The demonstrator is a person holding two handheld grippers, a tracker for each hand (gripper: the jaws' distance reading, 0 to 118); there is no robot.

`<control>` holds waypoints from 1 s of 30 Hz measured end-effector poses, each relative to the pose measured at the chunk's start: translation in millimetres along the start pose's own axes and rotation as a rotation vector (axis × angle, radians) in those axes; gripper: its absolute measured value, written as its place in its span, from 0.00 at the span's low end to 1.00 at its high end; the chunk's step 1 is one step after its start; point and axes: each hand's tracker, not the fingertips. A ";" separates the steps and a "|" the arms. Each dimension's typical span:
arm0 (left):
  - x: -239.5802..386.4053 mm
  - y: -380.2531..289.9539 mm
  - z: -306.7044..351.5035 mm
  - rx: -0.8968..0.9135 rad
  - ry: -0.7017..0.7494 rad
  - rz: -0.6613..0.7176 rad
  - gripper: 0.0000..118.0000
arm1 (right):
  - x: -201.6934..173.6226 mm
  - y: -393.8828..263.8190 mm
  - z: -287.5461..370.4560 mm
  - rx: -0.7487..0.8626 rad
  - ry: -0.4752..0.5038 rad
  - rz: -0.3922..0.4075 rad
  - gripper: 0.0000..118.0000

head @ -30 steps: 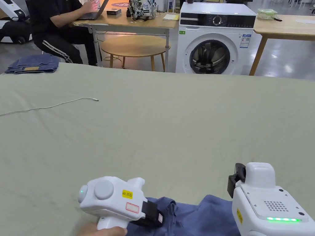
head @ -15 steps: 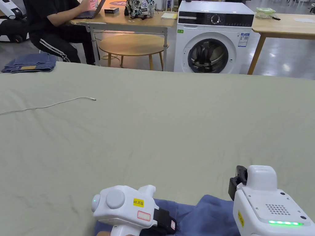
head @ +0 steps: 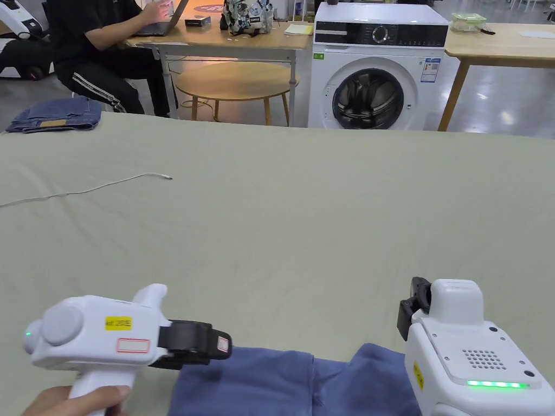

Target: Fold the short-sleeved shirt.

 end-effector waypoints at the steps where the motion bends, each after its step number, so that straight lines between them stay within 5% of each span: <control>1: -6.3 -0.7 6.8 0.019 0.019 0.018 0.51 | -2.0 0.1 0.3 0.005 0.002 0.000 0.00; 16: -84.1 -40.0 -45.1 -0.033 -0.265 0.295 0.52 | -7.1 5.6 5.8 0.018 0.009 0.017 0.00; 17: -86.4 -40.2 -45.2 -0.028 -0.263 0.309 0.48 | -6.1 5.1 5.8 0.015 0.006 0.014 0.00; 20: -90.6 -44.5 -49.3 -0.014 -0.201 0.330 0.14 | -4.5 3.7 6.1 0.004 0.001 0.009 0.00; 30: -65.5 -46.5 -23.0 0.077 -0.196 0.225 0.05 | -3.2 0.5 9.0 -0.011 -0.004 0.018 0.00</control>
